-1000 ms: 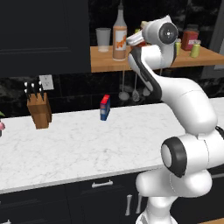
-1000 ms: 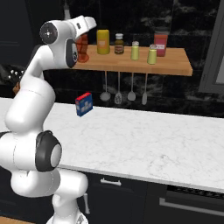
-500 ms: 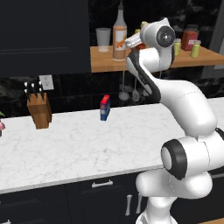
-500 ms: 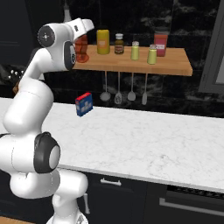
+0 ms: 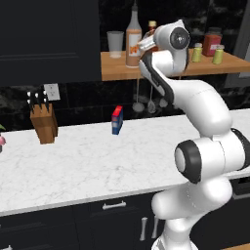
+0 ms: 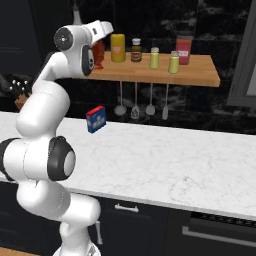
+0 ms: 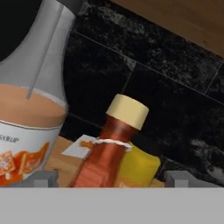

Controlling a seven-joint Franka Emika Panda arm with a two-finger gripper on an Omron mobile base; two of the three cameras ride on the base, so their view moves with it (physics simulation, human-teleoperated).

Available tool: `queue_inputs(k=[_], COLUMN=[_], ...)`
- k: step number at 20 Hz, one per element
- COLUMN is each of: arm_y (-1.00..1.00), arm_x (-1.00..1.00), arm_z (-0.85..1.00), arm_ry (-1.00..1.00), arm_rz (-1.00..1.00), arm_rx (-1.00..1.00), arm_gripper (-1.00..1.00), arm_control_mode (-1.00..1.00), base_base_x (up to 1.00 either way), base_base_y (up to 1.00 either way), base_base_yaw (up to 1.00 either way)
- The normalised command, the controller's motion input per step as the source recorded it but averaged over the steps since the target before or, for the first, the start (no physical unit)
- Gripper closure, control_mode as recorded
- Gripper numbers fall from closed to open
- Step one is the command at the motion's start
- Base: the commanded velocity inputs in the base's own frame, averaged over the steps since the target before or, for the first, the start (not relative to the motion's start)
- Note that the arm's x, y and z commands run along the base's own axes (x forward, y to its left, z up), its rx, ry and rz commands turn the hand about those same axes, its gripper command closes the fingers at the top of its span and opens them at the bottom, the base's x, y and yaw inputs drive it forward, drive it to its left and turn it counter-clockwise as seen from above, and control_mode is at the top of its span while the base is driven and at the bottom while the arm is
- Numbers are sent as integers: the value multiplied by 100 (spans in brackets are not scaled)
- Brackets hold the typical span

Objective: Put the shaker and condiment bottle from the counter next to their counterparts in the cabinet.

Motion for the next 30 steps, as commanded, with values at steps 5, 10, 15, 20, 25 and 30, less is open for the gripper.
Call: queue_inputs(k=[5, 10, 15, 20, 25, 30], arm_y=[-3, 0, 0, 0, 0, 0], arm_x=[39, 6, -12, -24, -9, -10], arm_z=[-5, -1, -3, -2, 0, -2], arm_ry=[0, 0, 0, 0, 0, 0], arm_rz=[5, 11, 13, 11, 10, 8], arm_rx=[0, 0, 0, 0, 0, 0], arm_gripper=[-100, -100, -100, -100, -100, -100], arm_control_mode=[-100, -100, -100, -100, -100, -100], base_base_x=[0, 0, 0, 0, 0, 0], base_base_y=[0, 0, 0, 0, 0, 0], base_base_yaw=[0, 0, 0, 0, 0, 0])
